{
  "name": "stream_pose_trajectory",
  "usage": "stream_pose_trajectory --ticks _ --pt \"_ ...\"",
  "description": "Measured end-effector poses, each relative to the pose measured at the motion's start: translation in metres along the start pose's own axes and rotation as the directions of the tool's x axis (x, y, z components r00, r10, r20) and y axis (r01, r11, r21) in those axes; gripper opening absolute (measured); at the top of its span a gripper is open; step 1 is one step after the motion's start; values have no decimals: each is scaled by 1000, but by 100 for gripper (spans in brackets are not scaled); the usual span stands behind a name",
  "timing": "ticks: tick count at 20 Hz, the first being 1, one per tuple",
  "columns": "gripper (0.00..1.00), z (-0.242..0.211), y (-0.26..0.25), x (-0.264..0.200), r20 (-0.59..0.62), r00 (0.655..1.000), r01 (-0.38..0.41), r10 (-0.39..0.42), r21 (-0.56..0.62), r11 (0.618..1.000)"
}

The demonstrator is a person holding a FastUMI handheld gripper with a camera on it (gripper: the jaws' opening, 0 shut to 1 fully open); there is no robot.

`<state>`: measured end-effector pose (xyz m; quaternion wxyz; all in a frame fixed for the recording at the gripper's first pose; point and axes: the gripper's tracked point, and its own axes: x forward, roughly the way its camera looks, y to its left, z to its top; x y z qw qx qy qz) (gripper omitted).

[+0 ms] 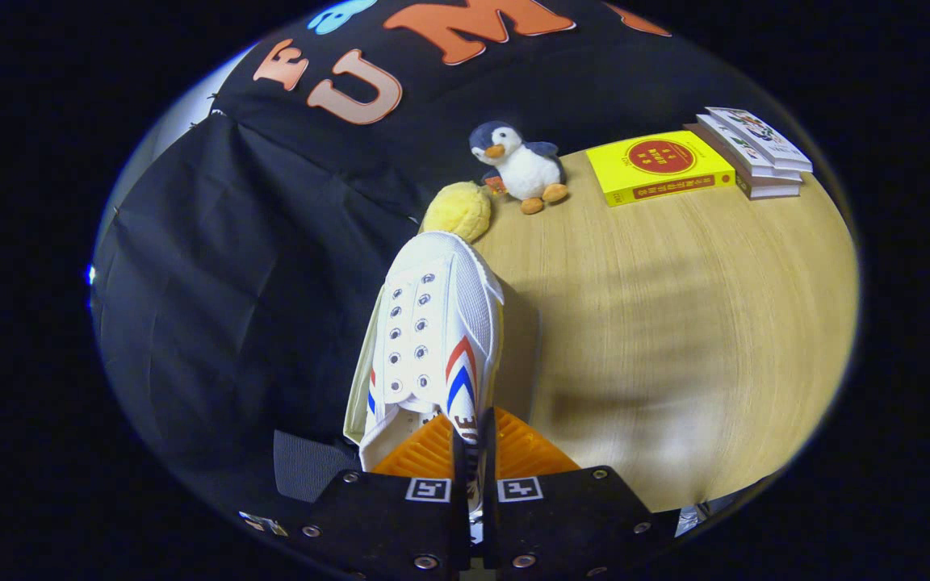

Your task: Open the storage box then place both shoes into the box .Put the left shoe in first, then the right shoe, with the right side of both shoes facing outward in a uniform manner.

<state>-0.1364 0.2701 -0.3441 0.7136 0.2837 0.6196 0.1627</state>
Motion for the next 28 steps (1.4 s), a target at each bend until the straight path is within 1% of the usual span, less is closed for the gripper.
stream_pose_trajectory --ticks 5,8,12,15,18,19,21,22,23,24,26,27,28 --pt "7 -7 39 36 -47 999 -12 11 -42 999" --pt "7 -10 49 57 -66 998 18 -20 -43 999" --pt "7 -22 52 80 -96 990 98 -102 -46 994" --pt "7 -32 51 83 -88 974 203 -208 -58 977" --pt "8 -35 47 92 -75 960 266 -268 -38 963" --pt "9 -37 47 96 -78 957 278 -280 -37 960" --pt "15 -43 51 102 -94 953 284 -287 -47 958" --pt "23 -43 52 102 -93 951 290 -295 -69 955" --pt "25 -42 50 101 -84 947 302 -309 -92 949" --pt "31 -40 50 101 -76 947 305 -314 -105 947" --pt "37 -31 49 96 -47 952 297 -303 -107 949" --pt "36 -23 49 87 -18 955 292 -296 -112 950" --pt "32 -15 49 81 3 960 278 -279 -111 954"
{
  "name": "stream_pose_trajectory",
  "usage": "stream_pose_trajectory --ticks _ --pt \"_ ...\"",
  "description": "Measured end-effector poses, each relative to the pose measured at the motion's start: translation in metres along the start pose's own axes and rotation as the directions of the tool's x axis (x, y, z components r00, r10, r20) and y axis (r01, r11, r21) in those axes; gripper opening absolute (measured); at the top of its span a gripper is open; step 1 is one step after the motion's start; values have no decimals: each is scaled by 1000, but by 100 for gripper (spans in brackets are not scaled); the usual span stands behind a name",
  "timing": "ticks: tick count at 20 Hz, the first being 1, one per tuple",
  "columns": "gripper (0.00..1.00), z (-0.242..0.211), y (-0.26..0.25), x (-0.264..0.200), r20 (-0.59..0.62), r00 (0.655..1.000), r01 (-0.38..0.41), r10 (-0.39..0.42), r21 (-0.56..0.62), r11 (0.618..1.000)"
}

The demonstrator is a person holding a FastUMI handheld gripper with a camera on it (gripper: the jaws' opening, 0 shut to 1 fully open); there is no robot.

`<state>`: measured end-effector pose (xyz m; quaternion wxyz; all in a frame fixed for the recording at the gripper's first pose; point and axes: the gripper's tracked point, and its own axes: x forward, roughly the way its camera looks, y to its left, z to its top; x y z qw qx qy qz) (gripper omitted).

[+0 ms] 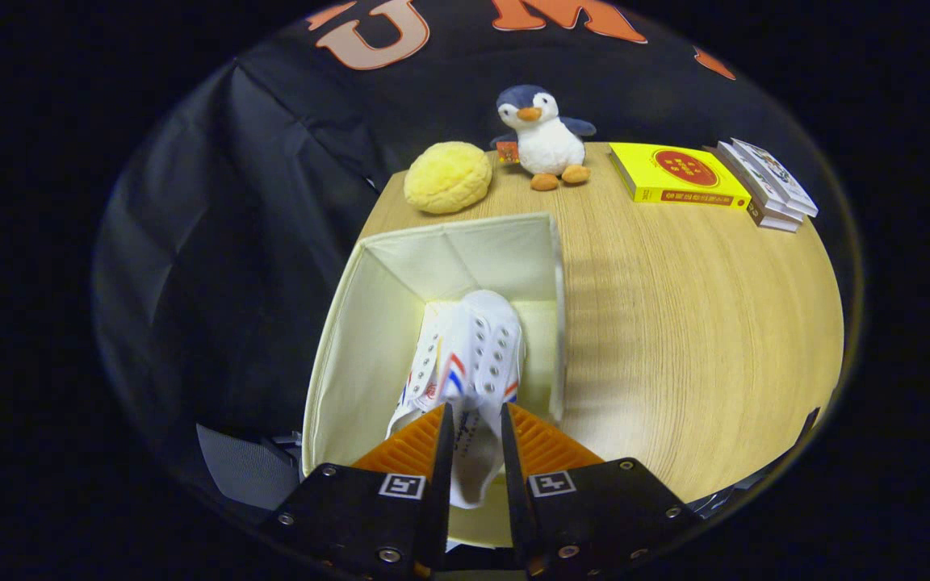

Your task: Open the storage box then place both shoes into the box .Put the left shoe in first, then the right shoe, with the right side of both shoes facing outward in a uniform manner.

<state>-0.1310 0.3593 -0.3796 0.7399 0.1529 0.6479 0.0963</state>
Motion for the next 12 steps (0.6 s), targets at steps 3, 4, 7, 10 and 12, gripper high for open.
stream_pose_trajectory --ticks 3,4,7,10,12 --pt "31 26 -15 -19 79 996 -39 40 -7 999" --pt "31 34 -25 -25 109 993 -32 33 -17 999" --pt "44 54 -52 -45 191 981 -34 39 -31 999" --pt "61 75 -81 -72 286 958 -27 34 -27 999" --pt "71 95 -104 -94 381 924 9 10 -48 999"
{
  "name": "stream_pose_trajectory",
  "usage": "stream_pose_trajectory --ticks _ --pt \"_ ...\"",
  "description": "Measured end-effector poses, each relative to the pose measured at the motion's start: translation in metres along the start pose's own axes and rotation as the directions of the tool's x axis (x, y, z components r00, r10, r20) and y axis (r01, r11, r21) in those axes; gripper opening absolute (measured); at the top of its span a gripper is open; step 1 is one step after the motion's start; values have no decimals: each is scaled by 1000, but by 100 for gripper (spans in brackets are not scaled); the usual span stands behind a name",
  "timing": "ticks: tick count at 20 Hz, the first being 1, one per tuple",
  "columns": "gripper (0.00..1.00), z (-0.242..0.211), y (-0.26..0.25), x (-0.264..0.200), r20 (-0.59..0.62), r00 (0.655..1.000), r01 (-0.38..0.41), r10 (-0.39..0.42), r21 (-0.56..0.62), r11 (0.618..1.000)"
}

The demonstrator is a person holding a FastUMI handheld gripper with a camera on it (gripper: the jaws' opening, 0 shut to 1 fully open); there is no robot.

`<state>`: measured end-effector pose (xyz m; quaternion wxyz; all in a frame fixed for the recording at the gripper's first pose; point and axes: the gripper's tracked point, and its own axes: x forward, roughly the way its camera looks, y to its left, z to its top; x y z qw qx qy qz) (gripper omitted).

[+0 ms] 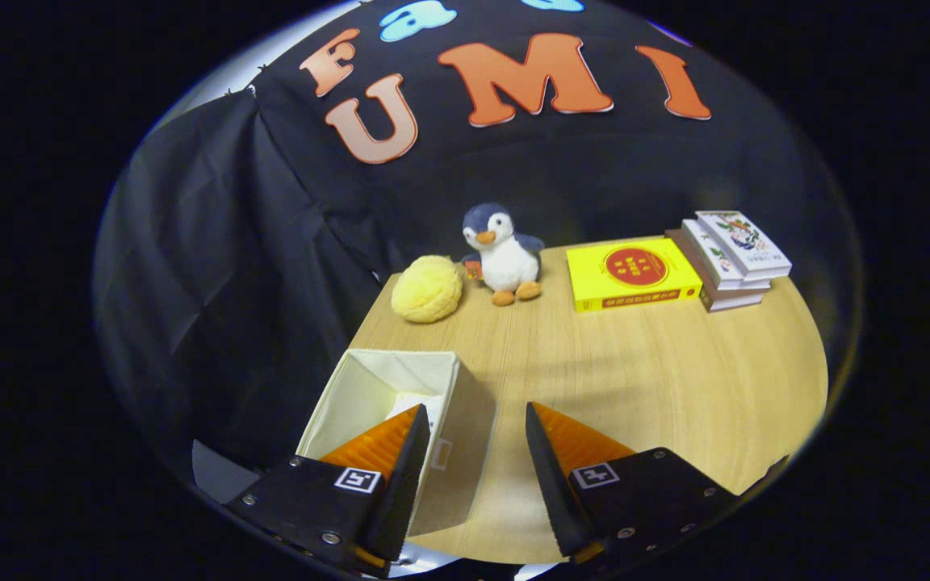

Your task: Open the storage box then place both shoes into the box .Put the left shoe in first, then the right shoe, with the right side of both shoes facing outward in a uniform manner.

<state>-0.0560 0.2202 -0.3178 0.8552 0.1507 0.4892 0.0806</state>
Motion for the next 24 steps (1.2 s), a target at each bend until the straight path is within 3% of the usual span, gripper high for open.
stream_pose_trajectory --ticks 5,10,20,24 --pt "84 54 -46 -43 213 977 21 -10 -50 999" --pt "93 98 -87 -75 385 923 48 -6 -99 994" --pt "94 148 -121 -137 598 801 165 -32 -169 972" --pt "94 170 -126 -165 678 733 205 -49 -152 967"
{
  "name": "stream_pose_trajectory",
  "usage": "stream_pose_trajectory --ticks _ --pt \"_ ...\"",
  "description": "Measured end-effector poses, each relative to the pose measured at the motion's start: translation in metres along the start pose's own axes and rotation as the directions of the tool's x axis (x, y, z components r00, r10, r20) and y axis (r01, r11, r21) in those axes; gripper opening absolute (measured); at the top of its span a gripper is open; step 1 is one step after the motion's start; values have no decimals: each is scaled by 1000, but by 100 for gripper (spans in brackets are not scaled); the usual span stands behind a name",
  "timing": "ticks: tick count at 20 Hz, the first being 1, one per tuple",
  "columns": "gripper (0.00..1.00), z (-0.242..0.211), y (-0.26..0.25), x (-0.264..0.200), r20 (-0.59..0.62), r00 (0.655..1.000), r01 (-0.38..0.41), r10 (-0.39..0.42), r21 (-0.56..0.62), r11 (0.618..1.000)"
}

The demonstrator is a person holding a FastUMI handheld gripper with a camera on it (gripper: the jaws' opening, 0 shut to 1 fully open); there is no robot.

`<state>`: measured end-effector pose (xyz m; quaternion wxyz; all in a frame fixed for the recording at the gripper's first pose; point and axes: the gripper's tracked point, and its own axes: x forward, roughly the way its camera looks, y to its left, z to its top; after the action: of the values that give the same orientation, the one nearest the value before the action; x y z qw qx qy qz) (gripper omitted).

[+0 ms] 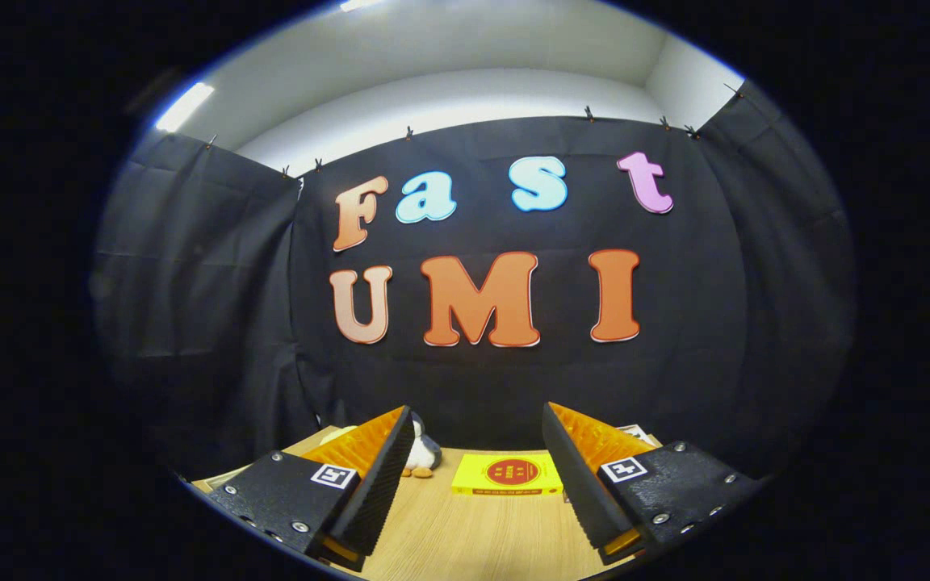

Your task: Open the storage box then place both shoes into the box .Put the left shoe in first, then the right shoe, with the right side of both shoes facing outward in a uniform manner.

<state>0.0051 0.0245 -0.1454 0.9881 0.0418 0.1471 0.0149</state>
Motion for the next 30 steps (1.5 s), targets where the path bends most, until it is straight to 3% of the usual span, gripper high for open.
stream_pose_trajectory --ticks 10,30 --pt "94 58 1 -11 175 984 23 -15 -46 999" --pt "94 59 -4 -14 142 990 33 -25 -55 998"
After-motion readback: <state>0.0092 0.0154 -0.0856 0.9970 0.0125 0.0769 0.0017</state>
